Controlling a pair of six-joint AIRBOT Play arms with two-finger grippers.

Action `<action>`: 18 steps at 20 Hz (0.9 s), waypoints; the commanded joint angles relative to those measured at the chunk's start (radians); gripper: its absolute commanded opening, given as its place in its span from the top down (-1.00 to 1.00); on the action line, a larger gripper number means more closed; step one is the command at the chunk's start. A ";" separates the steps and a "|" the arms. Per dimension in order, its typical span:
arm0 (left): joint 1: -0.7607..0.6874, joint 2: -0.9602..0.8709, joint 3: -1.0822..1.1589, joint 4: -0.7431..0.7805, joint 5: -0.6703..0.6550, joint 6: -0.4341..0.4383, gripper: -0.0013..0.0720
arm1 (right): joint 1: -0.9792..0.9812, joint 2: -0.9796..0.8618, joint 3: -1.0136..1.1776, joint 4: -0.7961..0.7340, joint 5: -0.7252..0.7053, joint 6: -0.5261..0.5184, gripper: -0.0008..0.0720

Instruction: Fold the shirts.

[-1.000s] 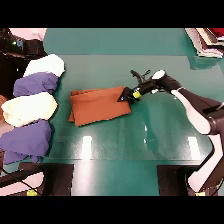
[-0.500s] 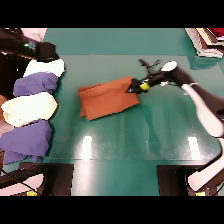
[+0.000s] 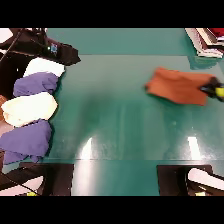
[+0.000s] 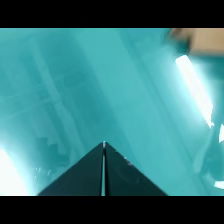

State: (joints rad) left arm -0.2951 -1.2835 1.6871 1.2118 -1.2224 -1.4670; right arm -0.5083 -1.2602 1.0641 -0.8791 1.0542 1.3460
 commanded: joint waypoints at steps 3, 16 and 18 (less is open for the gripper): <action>-0.027 0.000 0.000 -0.011 0.061 -0.028 0.89 | -0.452 0.158 -0.212 -0.012 -0.138 0.026 0.94; -0.027 0.000 0.000 -0.007 0.005 -0.016 0.89 | -0.609 0.158 -0.056 -0.138 0.062 -0.071 -0.49; -0.027 -0.001 0.000 -0.007 0.003 -0.016 0.88 | -0.593 0.158 -0.005 -0.104 0.100 -0.071 -0.48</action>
State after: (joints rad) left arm -0.3218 -1.2835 1.6871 1.2037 -1.2011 -1.4872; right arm -1.0912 -1.1027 0.9836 -0.9794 1.0756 1.2865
